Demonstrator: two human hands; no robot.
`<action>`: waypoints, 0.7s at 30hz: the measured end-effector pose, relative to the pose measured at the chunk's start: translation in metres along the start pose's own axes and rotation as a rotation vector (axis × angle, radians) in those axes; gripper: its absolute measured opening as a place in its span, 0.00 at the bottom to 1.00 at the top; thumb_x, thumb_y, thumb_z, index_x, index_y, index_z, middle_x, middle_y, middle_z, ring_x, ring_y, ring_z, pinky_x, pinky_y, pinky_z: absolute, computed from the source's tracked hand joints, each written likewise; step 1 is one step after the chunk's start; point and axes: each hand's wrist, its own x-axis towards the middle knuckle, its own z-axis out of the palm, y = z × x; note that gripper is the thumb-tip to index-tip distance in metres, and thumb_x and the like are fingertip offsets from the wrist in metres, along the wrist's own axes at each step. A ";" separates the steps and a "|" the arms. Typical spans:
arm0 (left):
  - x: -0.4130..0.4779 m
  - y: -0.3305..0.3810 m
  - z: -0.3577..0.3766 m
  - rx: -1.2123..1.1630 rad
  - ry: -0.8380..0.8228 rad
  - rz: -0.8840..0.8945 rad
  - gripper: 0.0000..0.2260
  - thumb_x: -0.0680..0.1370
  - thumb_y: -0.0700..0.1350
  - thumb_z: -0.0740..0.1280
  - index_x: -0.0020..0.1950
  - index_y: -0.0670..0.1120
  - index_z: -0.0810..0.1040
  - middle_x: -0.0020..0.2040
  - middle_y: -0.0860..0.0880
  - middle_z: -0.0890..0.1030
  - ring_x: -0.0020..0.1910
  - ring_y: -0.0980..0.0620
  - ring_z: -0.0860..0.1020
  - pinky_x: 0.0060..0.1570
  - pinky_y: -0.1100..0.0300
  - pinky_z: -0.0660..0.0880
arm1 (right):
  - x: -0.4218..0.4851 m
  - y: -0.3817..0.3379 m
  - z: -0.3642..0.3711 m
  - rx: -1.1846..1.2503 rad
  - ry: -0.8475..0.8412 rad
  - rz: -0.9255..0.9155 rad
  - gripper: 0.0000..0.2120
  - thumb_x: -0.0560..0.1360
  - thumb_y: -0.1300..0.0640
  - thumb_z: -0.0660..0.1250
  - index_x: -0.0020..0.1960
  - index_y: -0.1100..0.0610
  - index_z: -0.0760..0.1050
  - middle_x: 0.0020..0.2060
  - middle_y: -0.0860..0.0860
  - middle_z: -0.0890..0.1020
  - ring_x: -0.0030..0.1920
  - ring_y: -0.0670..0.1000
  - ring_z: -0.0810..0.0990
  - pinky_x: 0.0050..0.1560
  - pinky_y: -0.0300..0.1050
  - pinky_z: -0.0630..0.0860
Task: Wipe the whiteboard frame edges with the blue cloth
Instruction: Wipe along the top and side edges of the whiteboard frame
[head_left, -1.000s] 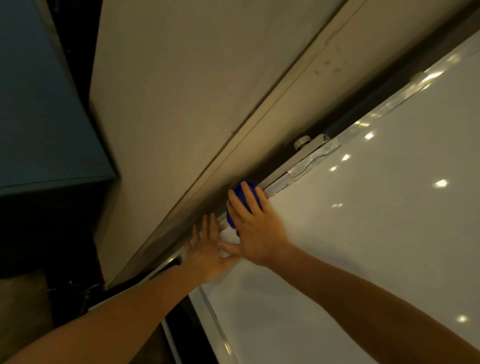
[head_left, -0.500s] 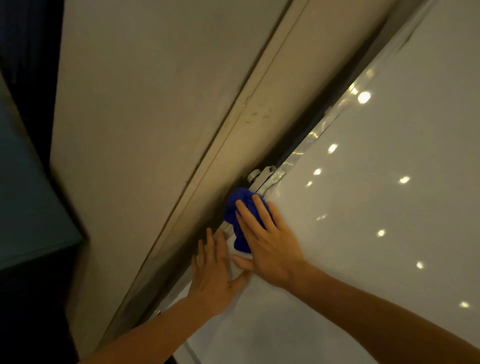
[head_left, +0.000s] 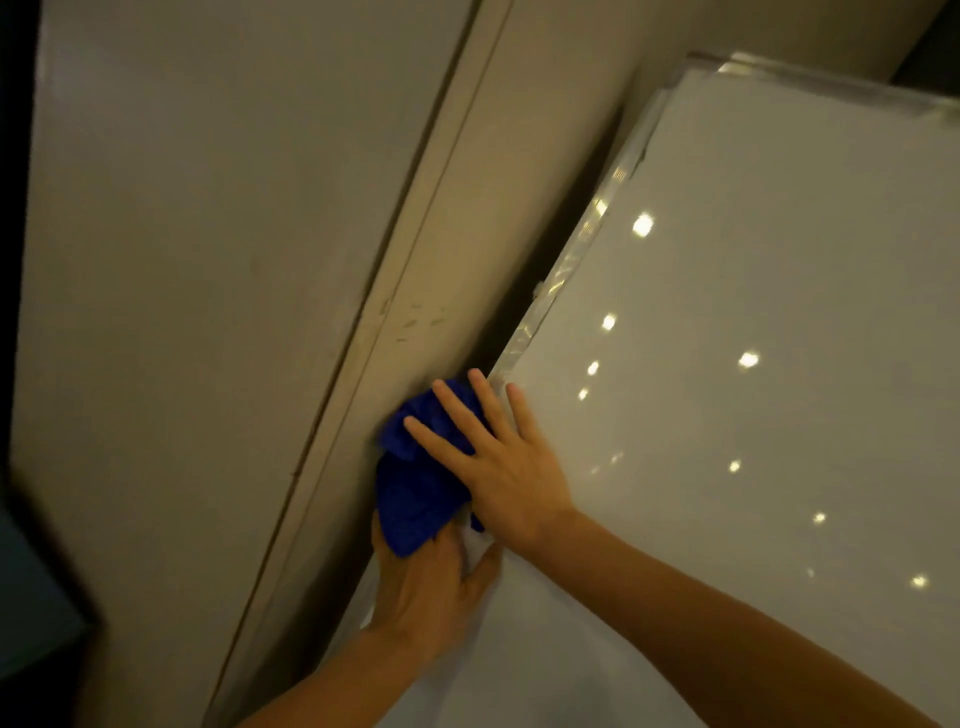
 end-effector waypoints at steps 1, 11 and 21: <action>0.004 0.000 -0.005 0.088 0.027 0.015 0.39 0.74 0.67 0.60 0.77 0.51 0.48 0.78 0.49 0.56 0.78 0.47 0.53 0.76 0.47 0.51 | 0.003 0.012 -0.007 -0.028 -0.011 -0.007 0.47 0.71 0.52 0.72 0.79 0.43 0.45 0.80 0.55 0.48 0.78 0.64 0.41 0.75 0.65 0.41; 0.090 0.055 -0.024 0.366 0.052 0.200 0.40 0.72 0.66 0.56 0.74 0.39 0.65 0.73 0.37 0.68 0.71 0.34 0.67 0.70 0.45 0.56 | 0.043 0.108 -0.069 -0.122 0.064 0.011 0.26 0.78 0.38 0.52 0.73 0.45 0.68 0.77 0.55 0.62 0.78 0.65 0.47 0.73 0.69 0.48; 0.125 0.078 0.003 0.302 -0.077 -0.011 0.46 0.69 0.73 0.47 0.70 0.50 0.24 0.75 0.47 0.29 0.79 0.45 0.48 0.74 0.43 0.44 | 0.070 0.201 -0.073 -0.359 -0.015 0.271 0.28 0.81 0.38 0.44 0.77 0.48 0.60 0.79 0.53 0.57 0.78 0.63 0.43 0.75 0.67 0.42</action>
